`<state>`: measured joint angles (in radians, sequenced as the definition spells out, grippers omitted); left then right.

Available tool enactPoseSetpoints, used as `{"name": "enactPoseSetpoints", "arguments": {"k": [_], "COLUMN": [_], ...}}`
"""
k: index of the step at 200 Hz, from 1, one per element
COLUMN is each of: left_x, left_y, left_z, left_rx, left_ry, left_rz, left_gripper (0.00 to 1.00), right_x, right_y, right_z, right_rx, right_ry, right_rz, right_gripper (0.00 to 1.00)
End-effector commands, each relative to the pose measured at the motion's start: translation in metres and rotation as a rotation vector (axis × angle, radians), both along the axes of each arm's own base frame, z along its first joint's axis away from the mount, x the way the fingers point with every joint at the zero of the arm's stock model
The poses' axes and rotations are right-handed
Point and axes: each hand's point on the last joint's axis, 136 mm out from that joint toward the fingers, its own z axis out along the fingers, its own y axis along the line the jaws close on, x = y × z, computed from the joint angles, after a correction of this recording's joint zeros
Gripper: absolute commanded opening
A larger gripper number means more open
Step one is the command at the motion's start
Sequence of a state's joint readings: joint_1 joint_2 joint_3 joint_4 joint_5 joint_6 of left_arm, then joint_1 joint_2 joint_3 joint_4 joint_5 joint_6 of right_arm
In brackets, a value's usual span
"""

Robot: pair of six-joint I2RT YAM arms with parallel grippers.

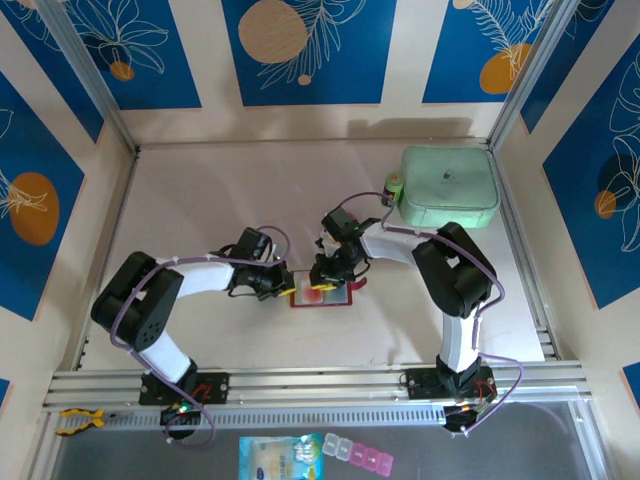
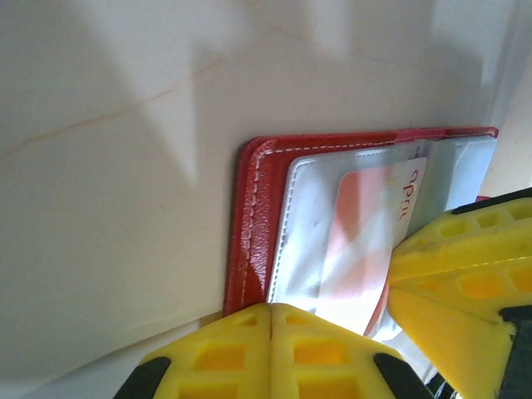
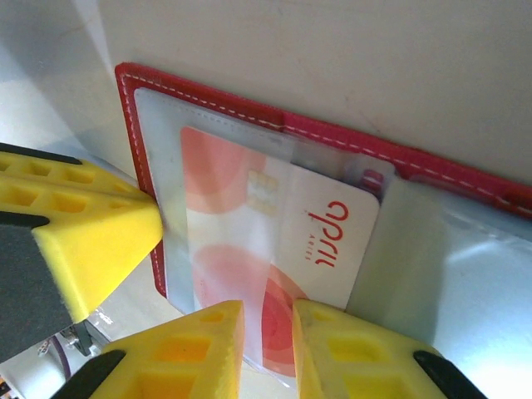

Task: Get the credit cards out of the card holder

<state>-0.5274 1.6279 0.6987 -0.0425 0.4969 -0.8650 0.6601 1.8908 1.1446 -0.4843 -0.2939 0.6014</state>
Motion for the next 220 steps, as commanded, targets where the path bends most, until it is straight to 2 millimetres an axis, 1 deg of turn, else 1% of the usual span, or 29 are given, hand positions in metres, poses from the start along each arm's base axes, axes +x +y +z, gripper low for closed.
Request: {"name": "enactPoseSetpoints", "arguments": {"k": [1,43,80,151,188,220], "left_x": [0.0,0.004,0.002,-0.01,-0.015,-0.016], "left_y": [0.004,-0.005,-0.016,-0.024,-0.02,-0.016], "left_z": [0.007,0.022,0.022,0.007,-0.002,-0.004], "left_rx": [0.017,-0.012,-0.014,0.004,0.028,0.053], "left_ry": [0.002,-0.028,-0.029,0.005,0.023,0.023], "left_rz": [0.005,-0.012,-0.043,-0.056,-0.055,-0.056], "left_gripper": [0.0,0.0,0.0,0.0,0.0,0.0], "right_x": [-0.001,-0.001,-0.001,-0.003,-0.004,-0.005], "right_y": [0.001,0.004,-0.002,-0.011,-0.013,-0.014], "right_z": [0.018,0.033,0.032,0.018,0.01,0.005], "right_rx": [0.02,0.073,0.06,0.018,0.002,-0.007], "right_ry": [-0.041,-0.066,-0.058,-0.015,-0.004,0.008], "right_rz": [0.027,0.023,0.002,-0.026,-0.026,-0.027], "right_gripper": [0.23,0.23,0.23,0.24,0.24,0.24]}}
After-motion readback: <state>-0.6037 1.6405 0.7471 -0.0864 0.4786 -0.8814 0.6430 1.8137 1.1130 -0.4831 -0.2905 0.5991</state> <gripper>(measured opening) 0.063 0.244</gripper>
